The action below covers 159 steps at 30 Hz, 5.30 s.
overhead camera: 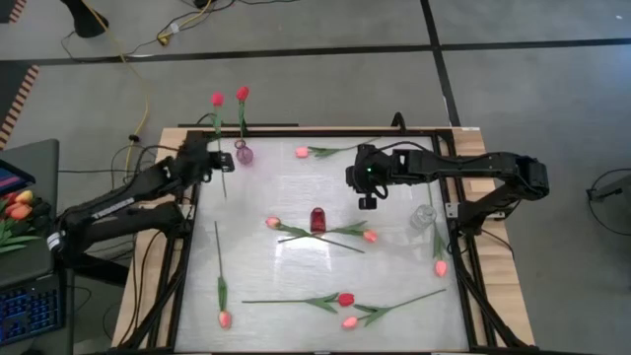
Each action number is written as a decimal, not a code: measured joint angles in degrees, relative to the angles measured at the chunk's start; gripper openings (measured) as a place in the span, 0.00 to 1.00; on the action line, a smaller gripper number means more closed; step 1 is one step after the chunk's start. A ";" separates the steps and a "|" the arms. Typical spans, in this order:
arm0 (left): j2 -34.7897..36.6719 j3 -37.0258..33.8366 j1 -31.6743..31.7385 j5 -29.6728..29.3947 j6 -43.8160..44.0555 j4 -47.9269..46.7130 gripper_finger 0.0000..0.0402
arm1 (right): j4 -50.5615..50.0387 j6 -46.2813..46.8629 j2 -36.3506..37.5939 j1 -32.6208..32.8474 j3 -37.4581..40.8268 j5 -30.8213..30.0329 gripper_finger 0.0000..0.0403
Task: Sort flowers into vase by color
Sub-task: Put the top red tulip into the violet vase, then put the red tulip into the violet vase
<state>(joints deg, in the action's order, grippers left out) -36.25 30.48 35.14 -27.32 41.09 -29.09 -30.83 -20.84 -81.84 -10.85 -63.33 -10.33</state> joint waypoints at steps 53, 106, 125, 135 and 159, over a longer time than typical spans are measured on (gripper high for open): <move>0.09 -16.10 22.39 30.23 -31.24 64.93 0.00 | 6.24 4.07 0.00 -1.79 0.00 -0.15 0.34; -30.80 -19.23 27.28 33.14 -28.37 96.46 0.00 | 6.01 3.72 0.00 -1.77 0.00 -0.20 0.34; -34.18 -19.23 27.26 35.70 -28.71 95.33 0.00 | 6.09 2.80 0.00 -2.03 0.00 -0.18 0.34; -34.16 -19.23 26.65 37.59 -27.79 91.86 0.06 | 6.05 2.81 0.00 -2.03 0.00 -0.17 0.34; -17.63 -19.28 26.16 37.54 -28.97 71.54 0.32 | 6.03 2.30 0.00 -2.05 0.00 -0.15 0.34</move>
<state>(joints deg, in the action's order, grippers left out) -53.88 11.20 61.30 10.22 12.12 42.46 -24.80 -18.55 -81.84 -12.91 -63.33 -10.48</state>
